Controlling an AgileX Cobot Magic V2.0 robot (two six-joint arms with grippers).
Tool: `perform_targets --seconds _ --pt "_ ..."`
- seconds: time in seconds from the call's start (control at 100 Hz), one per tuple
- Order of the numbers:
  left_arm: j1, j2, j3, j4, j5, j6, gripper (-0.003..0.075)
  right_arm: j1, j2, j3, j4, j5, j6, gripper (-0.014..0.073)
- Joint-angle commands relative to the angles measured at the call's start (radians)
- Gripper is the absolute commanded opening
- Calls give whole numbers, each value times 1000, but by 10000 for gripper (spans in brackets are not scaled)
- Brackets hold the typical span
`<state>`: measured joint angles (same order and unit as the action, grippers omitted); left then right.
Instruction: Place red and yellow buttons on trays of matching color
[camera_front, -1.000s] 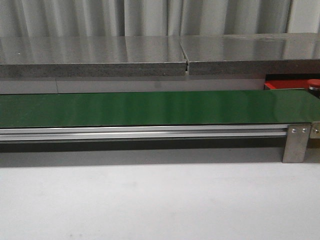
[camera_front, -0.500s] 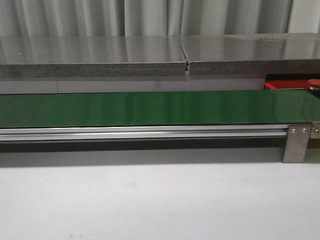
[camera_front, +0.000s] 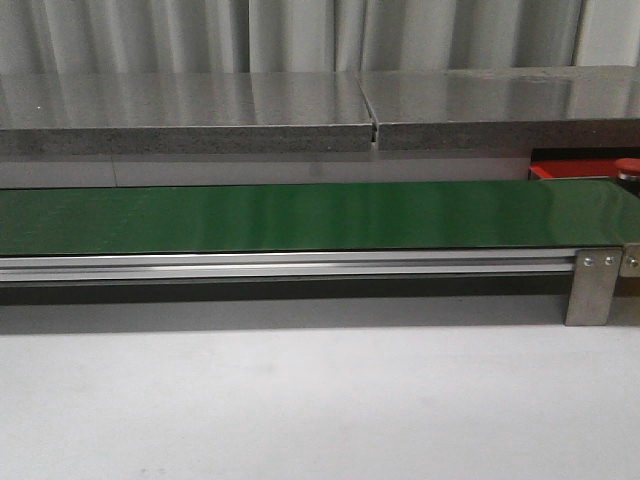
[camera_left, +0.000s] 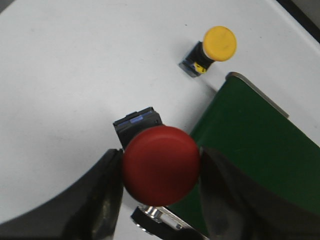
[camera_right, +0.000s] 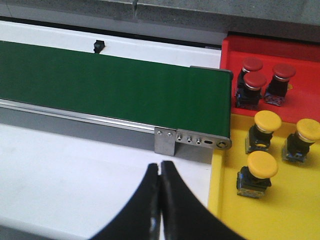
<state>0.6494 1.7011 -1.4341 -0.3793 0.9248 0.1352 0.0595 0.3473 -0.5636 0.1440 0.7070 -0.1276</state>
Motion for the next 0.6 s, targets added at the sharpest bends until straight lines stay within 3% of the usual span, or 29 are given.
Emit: perform_targets --seconds 0.0,0.32,0.59 --pt "-35 -53 -32 -46 -25 9 240 0 6 -25 -2 -69 -11 -121" --pt "-174 -23 -32 -48 -33 9 240 0 6 -25 -2 -69 -11 -121" --pt "-223 28 -32 -42 -19 11 245 0 6 -25 -2 -69 -11 -121"
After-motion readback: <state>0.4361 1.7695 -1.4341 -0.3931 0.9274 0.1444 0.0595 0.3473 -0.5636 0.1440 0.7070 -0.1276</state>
